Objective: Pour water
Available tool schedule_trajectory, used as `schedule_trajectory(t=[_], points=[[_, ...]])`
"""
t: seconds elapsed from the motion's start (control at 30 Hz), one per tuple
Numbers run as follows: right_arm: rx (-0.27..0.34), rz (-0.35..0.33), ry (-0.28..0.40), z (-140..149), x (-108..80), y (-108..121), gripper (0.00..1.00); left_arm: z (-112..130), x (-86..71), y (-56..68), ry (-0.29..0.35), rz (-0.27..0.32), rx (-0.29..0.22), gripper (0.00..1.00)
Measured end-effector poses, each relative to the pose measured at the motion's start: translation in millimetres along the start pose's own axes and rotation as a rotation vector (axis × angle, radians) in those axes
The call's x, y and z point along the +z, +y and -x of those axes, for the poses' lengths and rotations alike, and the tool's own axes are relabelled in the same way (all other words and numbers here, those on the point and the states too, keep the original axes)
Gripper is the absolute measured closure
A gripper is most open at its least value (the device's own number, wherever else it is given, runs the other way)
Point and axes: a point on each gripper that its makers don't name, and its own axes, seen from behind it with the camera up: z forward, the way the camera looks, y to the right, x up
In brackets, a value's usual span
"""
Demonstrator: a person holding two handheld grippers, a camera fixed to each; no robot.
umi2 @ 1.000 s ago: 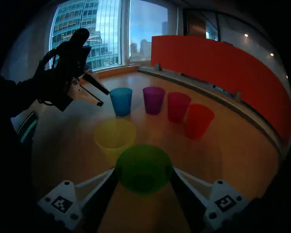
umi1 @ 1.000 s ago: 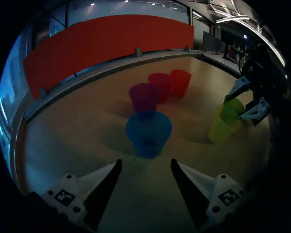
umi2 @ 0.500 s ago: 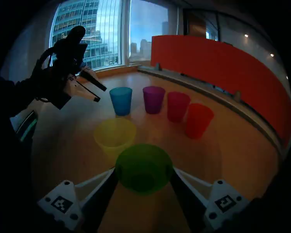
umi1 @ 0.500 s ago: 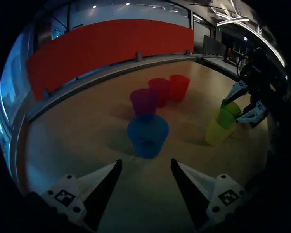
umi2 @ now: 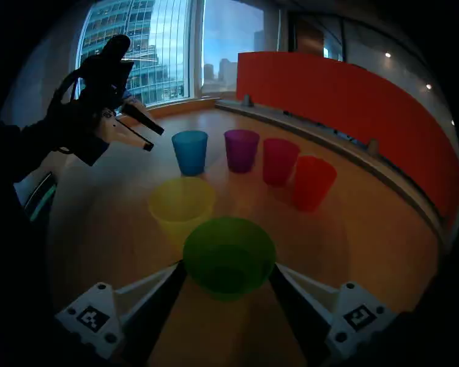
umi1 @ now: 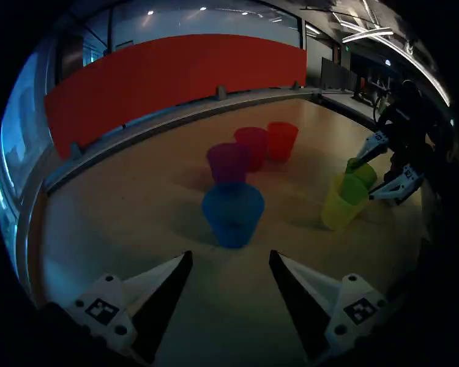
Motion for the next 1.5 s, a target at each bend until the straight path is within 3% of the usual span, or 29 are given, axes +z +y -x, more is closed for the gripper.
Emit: schedule_trajectory(t=[0.5,0.9,1.5], points=[[0.012,0.059,0.035,0,-31.2,7,0.0,-1,-19.1,12.4,0.05,-0.005,-0.028,0.07],[0.048,0.097,0.081,0,-59.5,8,0.0,1,-37.4,17.8,0.113,-0.052,-0.045,0.07],[0.111,0.241,0.217,-28,-104.7,39,0.0,-22,-60.4,7.0,0.288,-0.21,-0.031,0.07]])
